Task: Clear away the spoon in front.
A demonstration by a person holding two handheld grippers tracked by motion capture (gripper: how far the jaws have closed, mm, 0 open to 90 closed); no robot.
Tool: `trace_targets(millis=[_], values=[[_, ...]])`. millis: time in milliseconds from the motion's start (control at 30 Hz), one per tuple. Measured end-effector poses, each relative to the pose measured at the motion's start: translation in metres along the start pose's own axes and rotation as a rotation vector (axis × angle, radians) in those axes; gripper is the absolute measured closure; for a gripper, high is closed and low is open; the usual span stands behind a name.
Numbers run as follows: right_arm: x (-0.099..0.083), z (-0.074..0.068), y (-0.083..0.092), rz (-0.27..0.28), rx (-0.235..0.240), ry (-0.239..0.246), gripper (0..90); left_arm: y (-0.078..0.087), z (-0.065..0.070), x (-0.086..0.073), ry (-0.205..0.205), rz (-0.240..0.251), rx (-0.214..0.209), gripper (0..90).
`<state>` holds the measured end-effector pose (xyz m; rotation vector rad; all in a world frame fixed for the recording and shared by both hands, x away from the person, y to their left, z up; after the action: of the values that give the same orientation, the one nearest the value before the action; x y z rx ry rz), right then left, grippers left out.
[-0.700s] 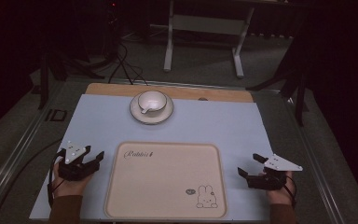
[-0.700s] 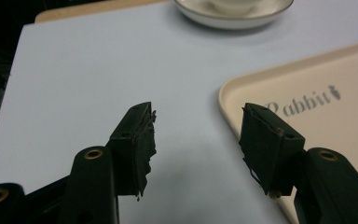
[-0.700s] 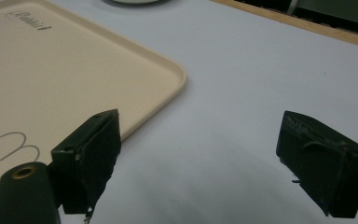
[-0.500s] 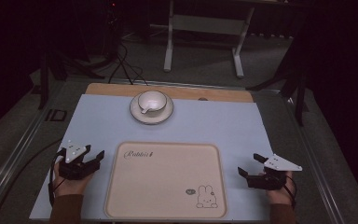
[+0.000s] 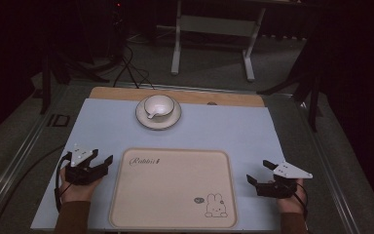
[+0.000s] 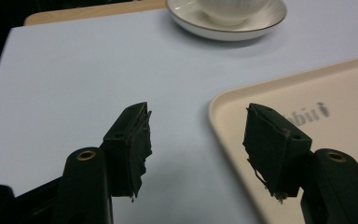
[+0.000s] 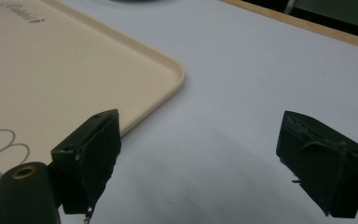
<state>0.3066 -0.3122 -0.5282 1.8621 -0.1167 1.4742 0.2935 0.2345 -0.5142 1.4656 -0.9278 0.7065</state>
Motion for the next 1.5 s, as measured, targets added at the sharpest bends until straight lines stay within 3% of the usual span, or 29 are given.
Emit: trace_targets(millis=[300, 467, 767, 1167, 1500], values=[[0.001, -0.002, -0.001, 0.008, 0.002, 0.008, 13.5, 0.003, 0.012, 0.015, -0.032, 0.024, -0.034, 40.1], [0.0, -0.003, -0.004, -0.01, 0.005, 0.014, 13.6, 0.005, 0.015, 0.034, -0.026, 0.073, -0.026, 41.8], [0.001, -0.003, -0.002, 0.001, 0.002, 0.015, 13.5, 0.004, 0.024, 0.062, -0.034, 0.114, -0.037, 41.2], [0.001, -0.003, -0.002, 0.005, 0.0, 0.021, 13.6, -0.003, 0.026, 0.077, -0.009, 0.132, -0.04, 41.9], [0.001, -0.003, -0.002, 0.01, 0.0, 0.024, 13.6, -0.014, 0.031, 0.086, -0.016, 0.128, -0.04, 41.9]])
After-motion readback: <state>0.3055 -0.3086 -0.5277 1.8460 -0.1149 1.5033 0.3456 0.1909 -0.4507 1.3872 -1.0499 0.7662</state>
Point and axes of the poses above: each handheld gripper's, and its own axes: y roughly backward along the jaws, x roughly out of its top, z roughly to its right, the point moved 4 cm from there along -y, roughly forward along the jaws, and after that the axes turned 15 degrees about x, right-handed, at the moved point
